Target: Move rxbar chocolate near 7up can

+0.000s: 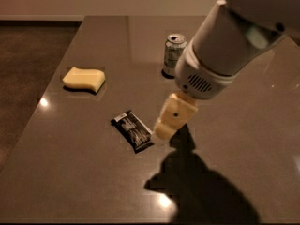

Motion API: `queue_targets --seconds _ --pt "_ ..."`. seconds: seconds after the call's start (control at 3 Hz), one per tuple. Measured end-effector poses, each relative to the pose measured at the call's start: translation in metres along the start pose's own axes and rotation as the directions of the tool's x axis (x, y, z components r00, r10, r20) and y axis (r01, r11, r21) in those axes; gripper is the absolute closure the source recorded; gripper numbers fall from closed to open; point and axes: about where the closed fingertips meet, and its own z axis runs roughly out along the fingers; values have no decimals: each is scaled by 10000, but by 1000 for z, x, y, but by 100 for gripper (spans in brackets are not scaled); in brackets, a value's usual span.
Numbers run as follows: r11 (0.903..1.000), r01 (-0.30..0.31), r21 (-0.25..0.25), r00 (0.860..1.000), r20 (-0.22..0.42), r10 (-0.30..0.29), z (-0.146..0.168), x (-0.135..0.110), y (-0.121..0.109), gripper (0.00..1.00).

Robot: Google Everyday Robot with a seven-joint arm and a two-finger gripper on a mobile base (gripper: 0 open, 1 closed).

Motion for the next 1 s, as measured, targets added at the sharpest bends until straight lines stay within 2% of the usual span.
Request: queue_targets --seconds 0.67,1.0 --pt "9958 -880 -250 9961 -100 878 48 -25 13 0" --pt "9949 -990 -180 9946 -325 984 67 -31 22 0"
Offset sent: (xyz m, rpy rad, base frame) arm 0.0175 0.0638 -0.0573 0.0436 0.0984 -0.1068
